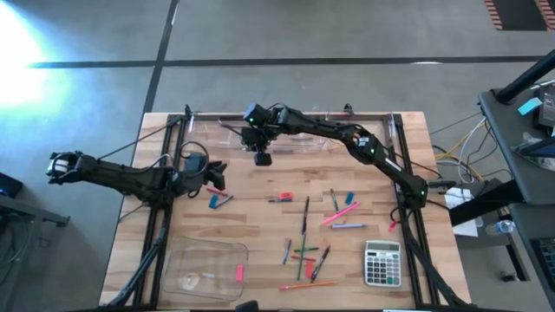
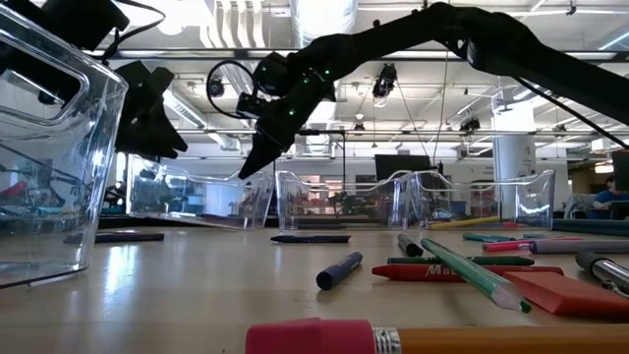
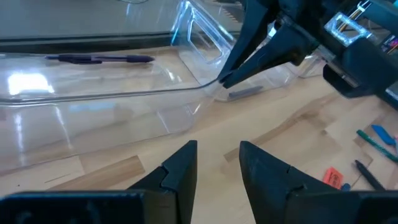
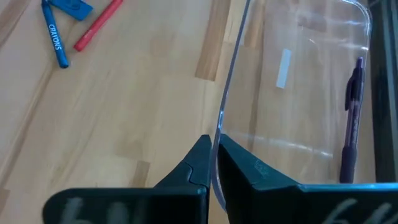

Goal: Sort crayons/erasers/pens/pencils in bins
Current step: Put the red crayon into the top middle transparent bin

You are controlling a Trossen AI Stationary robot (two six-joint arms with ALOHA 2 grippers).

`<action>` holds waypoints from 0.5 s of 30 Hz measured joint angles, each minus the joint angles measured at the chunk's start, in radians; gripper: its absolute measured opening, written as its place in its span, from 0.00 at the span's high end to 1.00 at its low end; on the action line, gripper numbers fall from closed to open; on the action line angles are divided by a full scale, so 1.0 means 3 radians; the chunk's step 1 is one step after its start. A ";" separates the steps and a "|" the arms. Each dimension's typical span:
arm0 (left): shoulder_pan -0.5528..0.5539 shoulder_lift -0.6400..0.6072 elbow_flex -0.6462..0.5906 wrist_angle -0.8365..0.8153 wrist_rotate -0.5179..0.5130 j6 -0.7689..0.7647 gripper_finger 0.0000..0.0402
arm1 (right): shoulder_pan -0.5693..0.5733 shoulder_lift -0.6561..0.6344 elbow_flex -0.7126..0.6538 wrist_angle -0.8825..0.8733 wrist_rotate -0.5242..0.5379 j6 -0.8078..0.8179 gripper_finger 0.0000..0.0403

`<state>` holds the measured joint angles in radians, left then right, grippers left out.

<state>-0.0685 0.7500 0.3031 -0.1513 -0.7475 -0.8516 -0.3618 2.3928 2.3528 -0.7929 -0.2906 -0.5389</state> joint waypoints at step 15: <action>0.0003 -0.0031 0.0124 0.0025 0.0028 0.0120 0.74 | 0.0013 -0.0034 -0.0009 -0.0246 0.0012 -0.0216 0.92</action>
<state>-0.0677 0.7406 0.3403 -0.1438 -0.7391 -0.8156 -0.3580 2.3825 2.3501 -0.8668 -0.2871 -0.6037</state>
